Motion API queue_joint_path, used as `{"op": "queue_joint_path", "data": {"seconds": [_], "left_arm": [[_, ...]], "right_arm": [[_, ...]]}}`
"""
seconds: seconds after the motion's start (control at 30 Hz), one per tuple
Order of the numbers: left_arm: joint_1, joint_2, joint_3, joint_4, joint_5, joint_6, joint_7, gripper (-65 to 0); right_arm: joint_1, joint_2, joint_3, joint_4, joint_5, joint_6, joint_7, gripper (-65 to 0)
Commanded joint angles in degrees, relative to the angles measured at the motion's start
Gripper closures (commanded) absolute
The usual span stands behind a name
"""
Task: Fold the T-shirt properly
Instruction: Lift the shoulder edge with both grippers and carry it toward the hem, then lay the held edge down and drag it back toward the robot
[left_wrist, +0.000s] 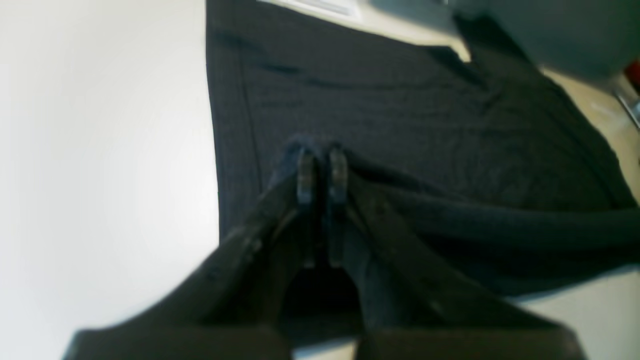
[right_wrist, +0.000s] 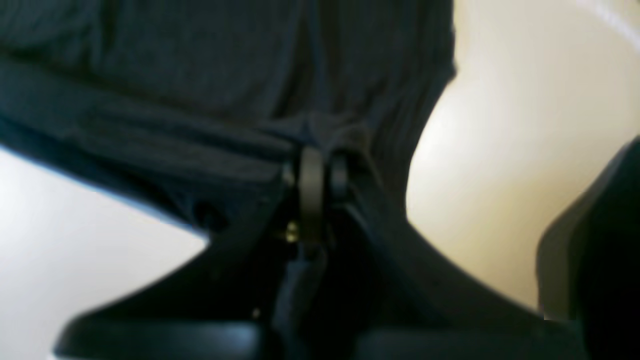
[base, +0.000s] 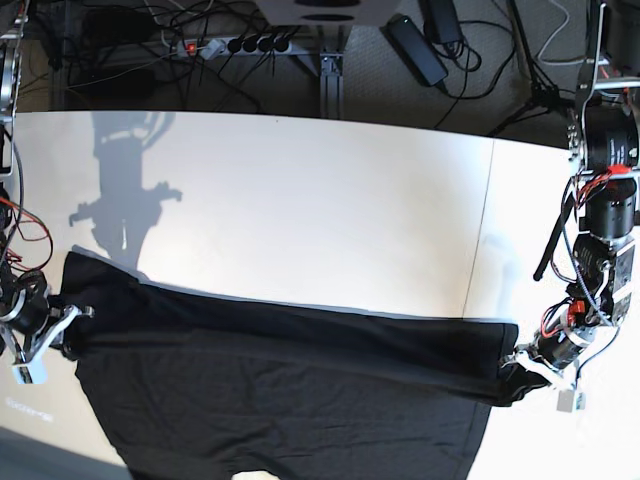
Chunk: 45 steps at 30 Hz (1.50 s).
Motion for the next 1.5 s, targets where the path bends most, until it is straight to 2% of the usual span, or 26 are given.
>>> {"op": "queue_joint_path", "data": {"seconds": [0.0,0.17,0.33,0.37,0.47,0.5,0.53,0.6,0.63,0.77,0.93,0.97,1.0,1.03,1.07,1.1,1.13,1.23,1.37,1.47], "left_arm": [[-2.8,-0.6,-0.1,0.2,0.0,-0.5,-2.1,0.0],[-4.7,-0.2,4.1,-1.6,5.2,-0.5,-7.6,0.0],[-5.0,-0.2,7.6,-1.6,6.7,-0.5,-8.4,0.0],[-5.0,0.0,7.6,-1.6,6.7,-0.5,-8.6,-4.0],[-5.0,0.0,7.6,-1.6,7.3,-0.5,-10.1,-25.3],[-5.0,0.0,7.6,-1.6,7.3,-0.5,-10.2,-31.6],[-5.0,0.0,7.6,-1.6,7.3,-0.5,-10.2,-35.6],[-5.0,0.0,7.6,-1.6,7.3,-0.5,-10.5,-36.6],[-5.0,0.0,7.6,-1.6,7.3,-0.5,-10.6,-36.6],[-5.5,-0.2,7.5,-1.5,7.3,-0.5,-10.8,-36.5],[-5.6,-0.3,7.5,-1.4,7.7,-0.5,-10.7,-35.7],[-5.6,0.0,7.5,-1.4,8.4,-0.5,-10.4,-33.2],[-5.6,0.2,7.5,-1.4,9.2,-0.5,-9.5,-27.7],[-5.5,0.5,7.5,-1.4,9.9,-0.5,-8.4,-19.8],[-5.4,0.8,7.5,-1.4,10.1,-0.5,-6.9,-11.4],[-5.3,1.2,7.5,-1.4,10.3,1.2,-5.2,-3.7],[-5.1,1.5,7.5,-1.4,10.3,3.2,-3.8,0.0],[-4.5,2.4,7.8,-1.5,11.6,8.7,-2.9,0.0],[-2.9,3.2,11.5,-1.7,17.5,12.3,-4.0,0.0],[-1.6,3.8,15.5,-1.7,18.2,16.8,-3.1,0.0]], "right_arm": [[2.8,0.7,0.0,-0.4,-0.5,3.0,1.7,0.0],[8.1,-3.2,-1.3,-5.4,-6.6,3.0,5.1,0.0],[10.3,-6.0,-1.5,-9.0,-13.4,2.9,9.8,0.0],[10.3,-6.2,-1.4,-9.4,-14.0,2.8,11.8,0.0],[10.2,-6.7,-1.4,-10.4,-13.9,2.8,15.4,0.0],[10.2,-6.8,-1.4,-10.4,-14.0,2.8,16.2,-7.2],[10.2,-6.8,-1.4,-10.4,-13.9,2.8,16.9,-19.9],[10.3,-6.8,-1.4,-10.4,-13.9,2.5,17.2,-42.0],[10.3,-6.8,-1.4,-10.3,-14.0,2.4,18.0,-44.6],[10.3,-6.6,-0.9,-10.3,-13.9,2.4,21.4,-44.4],[10.2,-6.7,0.0,-10.2,-13.9,2.4,21.3,-44.4],[10.2,-6.7,0.0,-10.4,-13.9,2.4,21.3,-44.3],[10.2,-6.8,0.0,-10.7,-14.2,2.4,21.1,-41.9],[10.2,-7.0,0.0,-11.2,-14.8,2.5,20.5,-35.2],[10.2,-7.2,0.0,-11.9,-15.5,2.4,20.2,-24.3],[10.2,-7.4,0.0,-13.0,-15.6,2.4,19.3,-10.5],[10.2,-7.7,0.0,-14.3,-15.6,2.4,17.9,0.0],[9.9,-8.2,0.0,-18.7,-15.6,2.4,16.7,0.0],[9.9,-9.6,0.0,-26.1,-15.7,2.4,16.0,0.0],[9.7,-10.3,0.0,-31.0,-15.7,2.4,15.5,0.0]]}}
